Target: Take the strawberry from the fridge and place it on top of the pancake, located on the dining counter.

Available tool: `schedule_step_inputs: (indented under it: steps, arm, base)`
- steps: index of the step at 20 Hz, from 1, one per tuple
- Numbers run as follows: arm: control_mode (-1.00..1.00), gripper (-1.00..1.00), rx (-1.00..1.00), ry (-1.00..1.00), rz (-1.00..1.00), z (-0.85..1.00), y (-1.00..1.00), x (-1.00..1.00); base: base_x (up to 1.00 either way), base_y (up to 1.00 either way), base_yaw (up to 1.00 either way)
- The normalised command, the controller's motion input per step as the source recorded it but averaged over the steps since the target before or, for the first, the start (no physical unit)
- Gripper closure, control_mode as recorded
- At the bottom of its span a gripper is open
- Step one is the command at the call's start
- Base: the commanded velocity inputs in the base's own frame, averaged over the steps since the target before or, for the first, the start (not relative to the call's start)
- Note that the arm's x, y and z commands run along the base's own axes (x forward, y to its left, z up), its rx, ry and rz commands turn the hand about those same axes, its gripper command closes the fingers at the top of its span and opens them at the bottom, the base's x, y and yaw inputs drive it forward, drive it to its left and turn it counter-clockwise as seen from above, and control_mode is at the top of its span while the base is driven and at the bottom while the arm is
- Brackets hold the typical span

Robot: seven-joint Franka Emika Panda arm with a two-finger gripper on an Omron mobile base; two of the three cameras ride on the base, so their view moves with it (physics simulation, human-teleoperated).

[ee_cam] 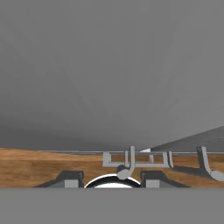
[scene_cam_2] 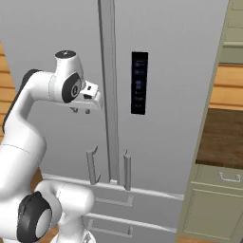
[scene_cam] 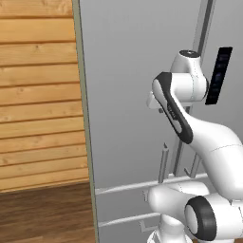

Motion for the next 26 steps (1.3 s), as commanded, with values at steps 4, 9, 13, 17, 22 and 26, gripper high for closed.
schedule_step_inputs:
  steps: [4,9,13,17,22,26]
  arm:
    - [1.0,-1.0,0.0,0.0,0.0,0.0,0.0,0.0]
    - [1.0,-1.0,0.0,0.0,0.0,0.0,0.0,0.0]
    - [1.0,-1.0,0.0,0.0,0.0,0.0,0.0,0.0]
    - [1.0,-1.0,0.0,0.0,0.0,0.0,0.0,0.0]
    - [1.0,-1.0,0.0,0.0,0.0,0.0,0.0,0.0]
    - [1.0,-1.0,0.0,0.0,0.0,0.0,0.0,0.0]
  base:
    - [0.0,0.0,0.0]
    - [-0.41,0.03,0.01]
    - [-0.61,0.0,0.0]
    - [-0.26,-0.13,0.03]
    - [-0.07,-0.62,0.09]
    - [-0.27,-0.35,0.01]
